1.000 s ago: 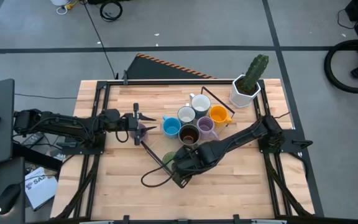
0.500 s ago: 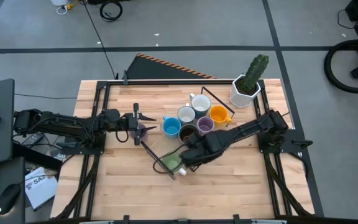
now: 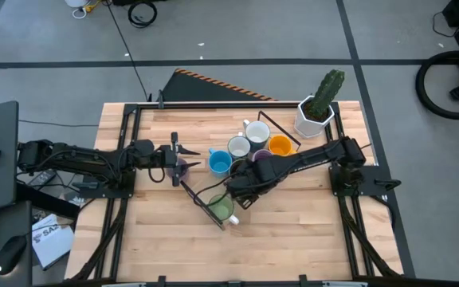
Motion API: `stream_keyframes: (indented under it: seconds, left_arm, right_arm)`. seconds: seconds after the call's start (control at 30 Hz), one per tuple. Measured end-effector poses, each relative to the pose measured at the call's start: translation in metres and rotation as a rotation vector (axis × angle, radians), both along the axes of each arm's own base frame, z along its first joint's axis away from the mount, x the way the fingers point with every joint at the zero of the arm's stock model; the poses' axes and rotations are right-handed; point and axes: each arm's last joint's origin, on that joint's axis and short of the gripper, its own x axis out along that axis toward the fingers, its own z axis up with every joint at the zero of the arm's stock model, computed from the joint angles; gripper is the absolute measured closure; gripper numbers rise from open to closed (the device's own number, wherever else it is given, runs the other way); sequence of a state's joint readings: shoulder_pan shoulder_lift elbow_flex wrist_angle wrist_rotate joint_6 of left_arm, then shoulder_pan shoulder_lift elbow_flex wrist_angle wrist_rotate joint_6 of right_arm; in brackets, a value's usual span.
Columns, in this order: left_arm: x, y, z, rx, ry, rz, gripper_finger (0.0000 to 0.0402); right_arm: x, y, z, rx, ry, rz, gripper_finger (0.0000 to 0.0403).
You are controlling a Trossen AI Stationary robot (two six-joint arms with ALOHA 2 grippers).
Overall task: Place coffee mugs
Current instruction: Adjust the brown mug on the shelf
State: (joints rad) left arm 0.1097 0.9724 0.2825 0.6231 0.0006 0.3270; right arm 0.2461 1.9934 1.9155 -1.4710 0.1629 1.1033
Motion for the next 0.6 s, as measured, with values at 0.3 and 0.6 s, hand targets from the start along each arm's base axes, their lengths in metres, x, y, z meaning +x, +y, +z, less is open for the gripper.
stream_keyframes:
  seconds: [0.3,0.6]
  left_arm:
    - [0.0,0.0,-0.001,-0.002,0.015,0.0,0.026]
    - [0.0,0.0,-0.001,-0.002,0.014,0.0,0.026]
  right_arm:
    - [0.005,-0.003,-0.027,0.035,0.0,0.042,0.0216]
    - [0.007,-0.01,-0.037,0.029,0.016,0.084,0.0262]
